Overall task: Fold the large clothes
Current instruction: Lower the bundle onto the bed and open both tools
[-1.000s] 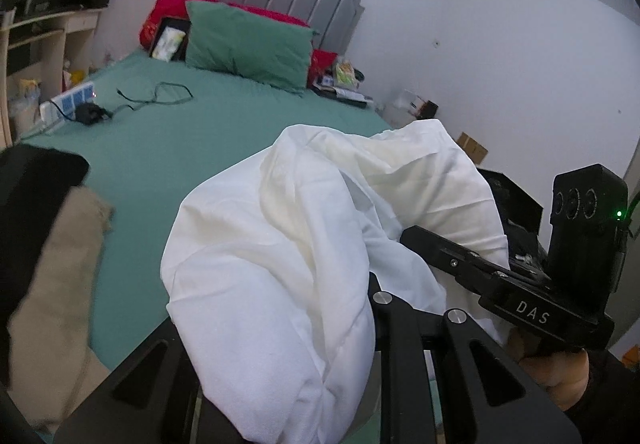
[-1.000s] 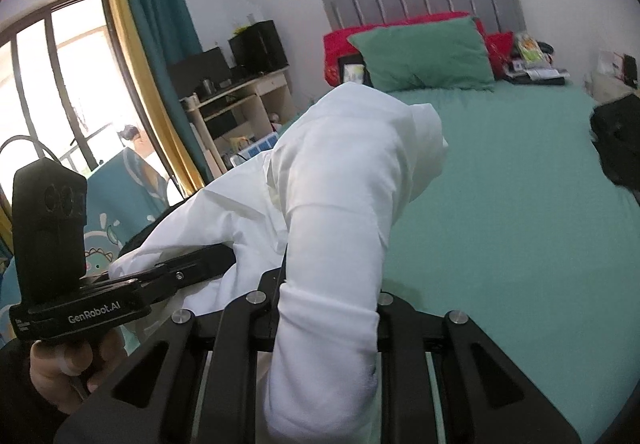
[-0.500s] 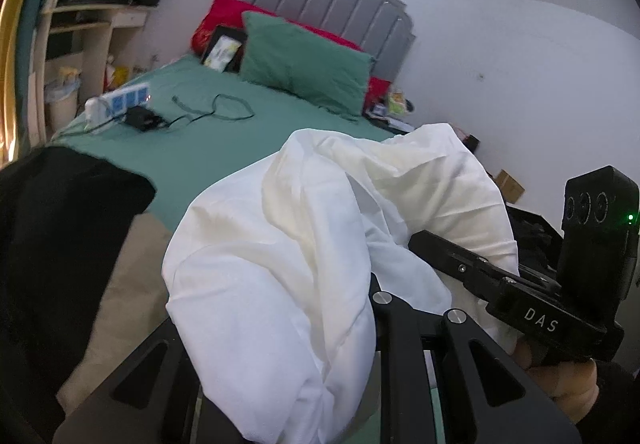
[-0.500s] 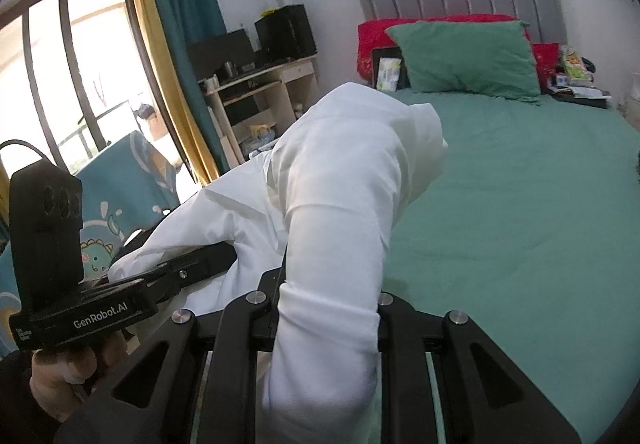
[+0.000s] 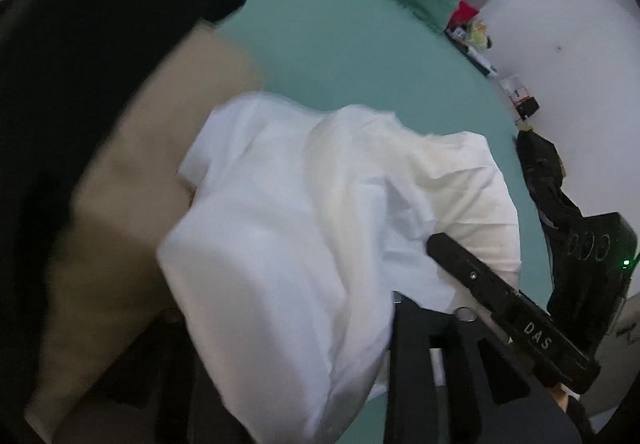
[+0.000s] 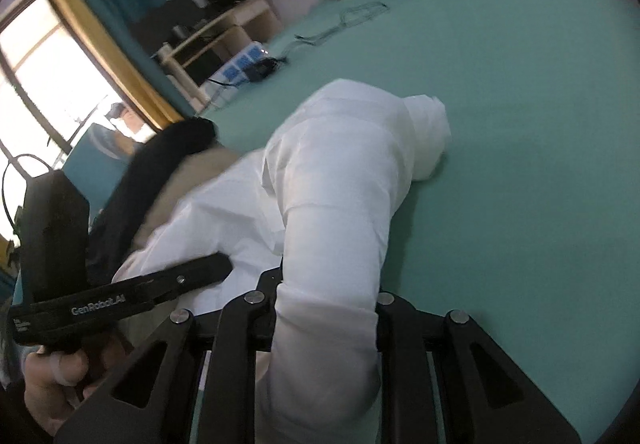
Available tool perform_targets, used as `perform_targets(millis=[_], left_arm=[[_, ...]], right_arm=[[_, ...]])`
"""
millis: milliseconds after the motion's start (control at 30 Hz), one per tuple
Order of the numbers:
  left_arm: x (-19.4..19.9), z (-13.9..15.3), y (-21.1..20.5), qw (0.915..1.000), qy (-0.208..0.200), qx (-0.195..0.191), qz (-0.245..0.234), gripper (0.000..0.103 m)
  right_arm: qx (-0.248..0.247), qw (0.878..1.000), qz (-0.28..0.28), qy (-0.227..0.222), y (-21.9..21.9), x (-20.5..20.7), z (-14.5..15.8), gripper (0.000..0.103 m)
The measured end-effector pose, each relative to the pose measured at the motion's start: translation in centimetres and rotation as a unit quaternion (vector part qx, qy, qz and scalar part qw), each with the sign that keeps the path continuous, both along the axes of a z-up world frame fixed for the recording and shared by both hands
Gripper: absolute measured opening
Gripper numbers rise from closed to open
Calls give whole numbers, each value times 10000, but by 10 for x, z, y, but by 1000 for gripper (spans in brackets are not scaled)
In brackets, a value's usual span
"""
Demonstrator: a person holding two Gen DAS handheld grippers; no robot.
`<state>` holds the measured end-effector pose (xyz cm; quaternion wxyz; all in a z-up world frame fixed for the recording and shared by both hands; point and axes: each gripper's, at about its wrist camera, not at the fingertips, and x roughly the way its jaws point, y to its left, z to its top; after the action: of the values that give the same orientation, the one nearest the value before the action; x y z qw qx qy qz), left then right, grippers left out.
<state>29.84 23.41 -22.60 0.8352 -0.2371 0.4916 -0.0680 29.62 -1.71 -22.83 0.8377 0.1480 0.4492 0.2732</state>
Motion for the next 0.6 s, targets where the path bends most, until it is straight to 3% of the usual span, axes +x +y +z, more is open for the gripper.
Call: perform_targets(millis=[133, 300, 467, 600], left_arm=[[0, 0, -6, 9995, -88, 234, -188, 42], [-1, 6, -9, 9990, 18, 421, -168, 47], [-18, 13, -9, 9986, -11, 520, -57, 47], [-32, 11, -4, 9992, 20, 379, 111, 47]], right_arm=[[74, 9998, -94, 177, -15, 0, -11, 33], [-112, 9990, -123, 410, -22, -3, -1, 49], [-492, 9983, -172, 268, -28, -16, 19, 51], [-865, 9960, -152, 153, -36, -26, 26, 52]])
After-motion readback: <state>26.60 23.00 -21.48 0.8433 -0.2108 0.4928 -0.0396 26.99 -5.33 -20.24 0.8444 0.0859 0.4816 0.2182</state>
